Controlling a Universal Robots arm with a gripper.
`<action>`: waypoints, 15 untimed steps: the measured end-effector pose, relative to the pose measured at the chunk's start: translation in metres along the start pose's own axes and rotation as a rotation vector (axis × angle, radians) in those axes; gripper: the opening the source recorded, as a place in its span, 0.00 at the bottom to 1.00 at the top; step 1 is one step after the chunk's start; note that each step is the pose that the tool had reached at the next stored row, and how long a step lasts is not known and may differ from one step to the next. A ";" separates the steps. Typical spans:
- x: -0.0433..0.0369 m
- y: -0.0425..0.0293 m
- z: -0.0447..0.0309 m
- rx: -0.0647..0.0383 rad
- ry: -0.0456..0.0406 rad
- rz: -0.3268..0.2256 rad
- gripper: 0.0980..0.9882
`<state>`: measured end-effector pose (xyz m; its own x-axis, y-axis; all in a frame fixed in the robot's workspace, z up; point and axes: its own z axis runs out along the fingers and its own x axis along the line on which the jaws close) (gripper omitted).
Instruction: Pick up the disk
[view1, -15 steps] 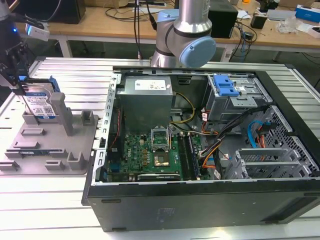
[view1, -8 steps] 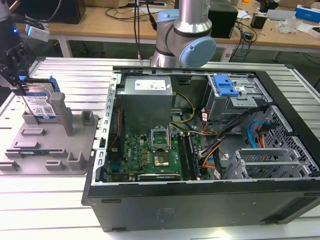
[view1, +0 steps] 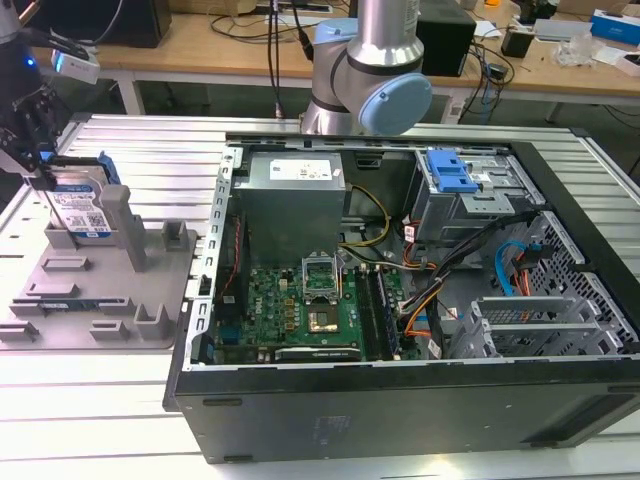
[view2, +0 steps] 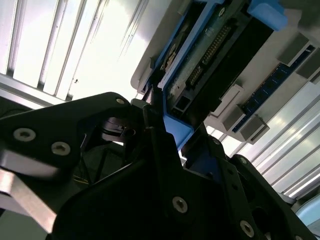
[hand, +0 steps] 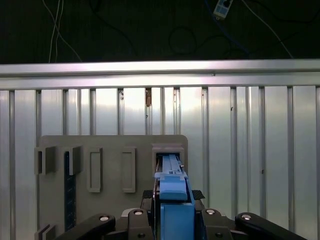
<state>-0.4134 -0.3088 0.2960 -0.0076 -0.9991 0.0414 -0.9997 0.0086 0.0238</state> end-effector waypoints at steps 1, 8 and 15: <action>0.0000 0.0000 0.0000 0.000 0.0000 0.000 0.33; 0.0000 0.0000 0.0003 0.000 -0.0001 0.000 0.32; 0.0000 0.0000 0.0005 0.000 -0.0001 0.000 0.30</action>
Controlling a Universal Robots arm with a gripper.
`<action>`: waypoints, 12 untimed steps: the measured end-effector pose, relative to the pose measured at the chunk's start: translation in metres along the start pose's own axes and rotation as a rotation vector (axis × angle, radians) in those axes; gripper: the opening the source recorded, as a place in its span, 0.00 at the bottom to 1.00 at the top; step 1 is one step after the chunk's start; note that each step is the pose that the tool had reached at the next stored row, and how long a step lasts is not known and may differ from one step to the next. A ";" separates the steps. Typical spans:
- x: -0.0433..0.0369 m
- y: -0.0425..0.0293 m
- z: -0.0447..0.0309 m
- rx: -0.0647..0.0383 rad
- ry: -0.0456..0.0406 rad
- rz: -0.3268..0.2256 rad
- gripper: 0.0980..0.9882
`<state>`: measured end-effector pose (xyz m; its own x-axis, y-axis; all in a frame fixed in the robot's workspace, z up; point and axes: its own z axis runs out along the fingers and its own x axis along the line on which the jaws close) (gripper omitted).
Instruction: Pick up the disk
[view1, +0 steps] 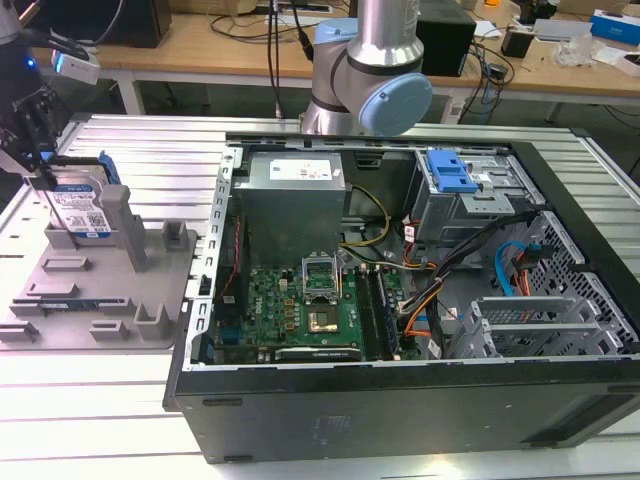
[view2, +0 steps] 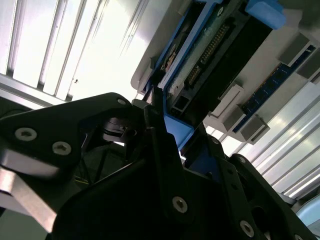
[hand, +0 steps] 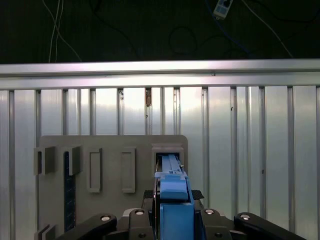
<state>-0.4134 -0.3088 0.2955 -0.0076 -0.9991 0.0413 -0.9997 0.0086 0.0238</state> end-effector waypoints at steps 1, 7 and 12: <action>0.0004 0.0000 0.0002 0.000 -0.0015 0.000 0.30; 0.0014 0.0000 -0.0002 0.000 -0.0049 0.000 0.30; 0.0015 0.0001 -0.0041 0.000 -0.0048 0.000 0.30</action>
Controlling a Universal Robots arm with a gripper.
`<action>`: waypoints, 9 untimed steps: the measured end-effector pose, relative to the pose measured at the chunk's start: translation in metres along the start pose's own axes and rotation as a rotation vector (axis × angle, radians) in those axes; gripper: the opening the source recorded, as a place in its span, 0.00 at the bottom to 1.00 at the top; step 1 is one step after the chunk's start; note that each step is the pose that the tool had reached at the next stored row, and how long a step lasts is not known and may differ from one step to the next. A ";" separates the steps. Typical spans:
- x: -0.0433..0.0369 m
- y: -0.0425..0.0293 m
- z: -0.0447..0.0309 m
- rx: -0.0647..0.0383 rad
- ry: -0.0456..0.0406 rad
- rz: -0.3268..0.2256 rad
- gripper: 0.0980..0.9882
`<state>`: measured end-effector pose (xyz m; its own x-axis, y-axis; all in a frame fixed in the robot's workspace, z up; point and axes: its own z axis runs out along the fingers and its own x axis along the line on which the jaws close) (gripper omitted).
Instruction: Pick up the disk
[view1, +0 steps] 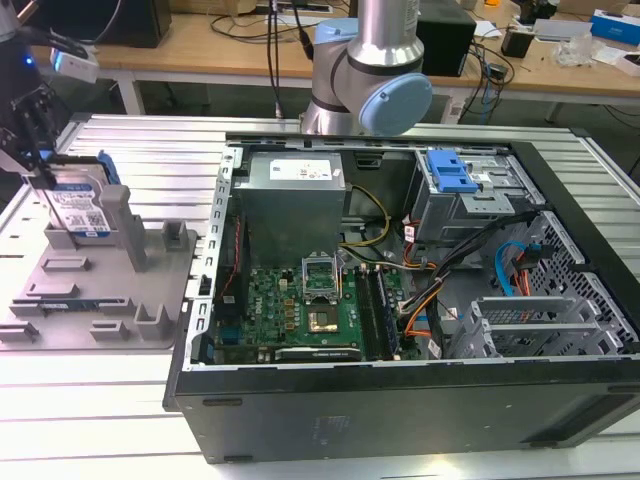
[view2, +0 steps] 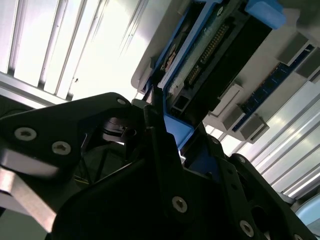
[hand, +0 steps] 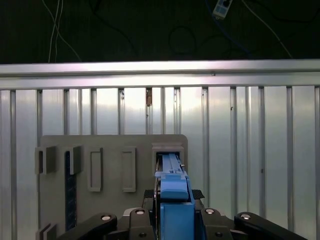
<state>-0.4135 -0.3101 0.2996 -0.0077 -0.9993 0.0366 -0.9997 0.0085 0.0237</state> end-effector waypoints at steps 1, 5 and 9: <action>0.0000 0.0000 -0.0011 0.000 0.0000 0.000 0.30; 0.0003 0.0002 -0.0072 0.000 0.0000 0.000 0.30; 0.0007 0.0005 -0.0201 0.000 0.0000 0.000 0.30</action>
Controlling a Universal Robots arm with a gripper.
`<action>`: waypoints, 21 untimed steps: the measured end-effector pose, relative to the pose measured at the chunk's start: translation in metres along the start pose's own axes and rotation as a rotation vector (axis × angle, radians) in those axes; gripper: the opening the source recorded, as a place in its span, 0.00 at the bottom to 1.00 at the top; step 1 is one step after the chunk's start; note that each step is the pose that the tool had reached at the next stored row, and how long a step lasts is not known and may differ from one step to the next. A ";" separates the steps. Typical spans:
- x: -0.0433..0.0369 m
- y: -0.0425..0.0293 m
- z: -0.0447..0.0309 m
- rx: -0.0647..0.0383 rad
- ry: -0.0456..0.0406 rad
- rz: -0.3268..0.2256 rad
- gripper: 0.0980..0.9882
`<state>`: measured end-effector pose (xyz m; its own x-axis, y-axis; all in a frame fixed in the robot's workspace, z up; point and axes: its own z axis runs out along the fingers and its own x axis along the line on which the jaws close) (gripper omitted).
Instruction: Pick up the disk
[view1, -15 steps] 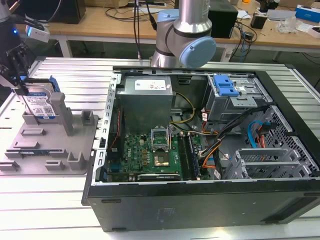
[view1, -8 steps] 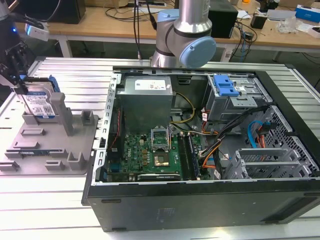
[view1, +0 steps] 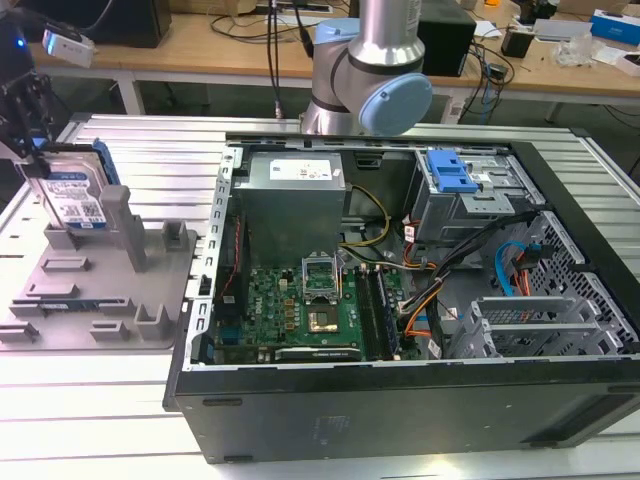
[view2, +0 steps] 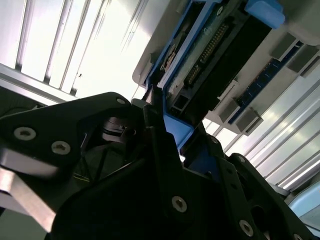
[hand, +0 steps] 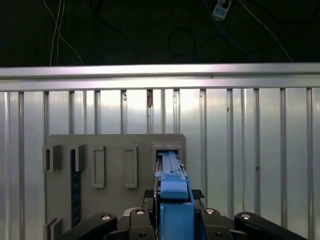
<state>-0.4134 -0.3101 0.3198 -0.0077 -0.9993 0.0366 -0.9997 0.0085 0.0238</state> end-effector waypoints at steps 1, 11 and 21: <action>0.0001 0.0001 -0.0033 0.000 0.0000 0.000 0.30; 0.0029 0.0018 -0.0769 0.000 0.0013 0.000 0.30; 0.0048 0.0031 -0.1309 0.000 0.0081 0.000 0.30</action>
<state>-0.4134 -0.3101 0.4509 -0.0076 -0.9990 0.0447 -0.9997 0.0087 0.0237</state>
